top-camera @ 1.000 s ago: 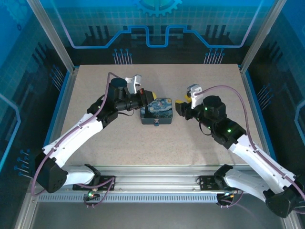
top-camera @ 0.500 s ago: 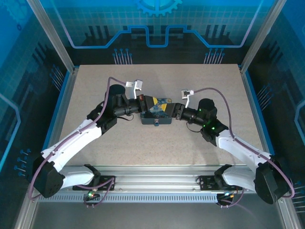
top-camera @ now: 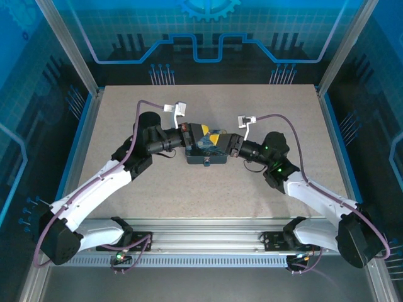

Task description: Unlock the padlock with the key

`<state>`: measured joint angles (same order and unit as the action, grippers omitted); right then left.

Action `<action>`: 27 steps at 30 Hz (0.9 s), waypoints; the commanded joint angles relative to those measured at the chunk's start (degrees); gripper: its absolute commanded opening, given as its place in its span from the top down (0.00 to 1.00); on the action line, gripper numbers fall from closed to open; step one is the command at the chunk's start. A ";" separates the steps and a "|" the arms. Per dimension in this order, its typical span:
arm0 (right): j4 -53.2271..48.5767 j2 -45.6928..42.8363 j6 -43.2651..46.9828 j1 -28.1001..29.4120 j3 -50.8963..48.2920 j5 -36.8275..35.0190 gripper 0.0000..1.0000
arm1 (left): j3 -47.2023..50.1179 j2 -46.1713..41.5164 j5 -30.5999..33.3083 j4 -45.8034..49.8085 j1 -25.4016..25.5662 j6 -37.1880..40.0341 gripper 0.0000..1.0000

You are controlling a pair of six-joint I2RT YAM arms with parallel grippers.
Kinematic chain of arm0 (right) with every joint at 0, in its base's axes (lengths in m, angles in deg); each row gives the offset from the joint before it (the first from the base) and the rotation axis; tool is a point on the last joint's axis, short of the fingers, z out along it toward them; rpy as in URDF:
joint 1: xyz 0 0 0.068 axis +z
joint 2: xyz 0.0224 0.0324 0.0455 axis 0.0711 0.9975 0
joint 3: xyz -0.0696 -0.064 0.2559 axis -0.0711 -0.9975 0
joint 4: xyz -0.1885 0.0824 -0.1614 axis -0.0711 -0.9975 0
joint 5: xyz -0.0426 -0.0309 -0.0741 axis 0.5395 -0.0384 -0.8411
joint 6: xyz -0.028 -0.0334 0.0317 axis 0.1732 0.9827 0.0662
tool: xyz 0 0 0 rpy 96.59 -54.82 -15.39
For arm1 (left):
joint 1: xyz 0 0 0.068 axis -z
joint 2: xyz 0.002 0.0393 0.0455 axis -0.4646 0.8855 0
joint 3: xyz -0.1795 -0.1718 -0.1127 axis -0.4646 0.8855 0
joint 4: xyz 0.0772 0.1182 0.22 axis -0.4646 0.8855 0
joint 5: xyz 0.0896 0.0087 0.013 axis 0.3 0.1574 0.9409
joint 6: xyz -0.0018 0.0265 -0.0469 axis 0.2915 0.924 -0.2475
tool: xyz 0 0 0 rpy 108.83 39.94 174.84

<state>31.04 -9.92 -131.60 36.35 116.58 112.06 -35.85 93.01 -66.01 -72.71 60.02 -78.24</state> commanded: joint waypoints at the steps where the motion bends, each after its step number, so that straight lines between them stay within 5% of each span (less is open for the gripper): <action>1: 1.85 -0.26 0.95 1.00 1.97 0.41 0.66 | 1.40 -1.47 -1.23 -1.89 0.40 -0.30 1.00; 12: 2.21 -0.32 0.95 1.04 2.30 0.49 0.75 | 1.88 -1.92 -1.30 -2.76 0.53 -0.59 1.00; 15: 2.78 -0.67 0.48 0.92 1.90 -0.05 0.61 | 2.21 -1.98 -1.41 -2.94 0.52 -0.66 1.00; 20: 2.01 -0.95 0.68 0.75 2.03 -0.38 0.61 | 2.54 -2.27 -1.49 -3.20 0.49 -0.83 1.00; 27: 2.61 -0.87 0.42 0.78 1.62 -0.43 0.76 | 2.66 -2.70 -1.49 -3.82 0.53 -1.36 1.00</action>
<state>31.55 -9.94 -131.57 36.98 117.13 111.95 -33.60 92.03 -66.49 -74.78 60.13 -78.91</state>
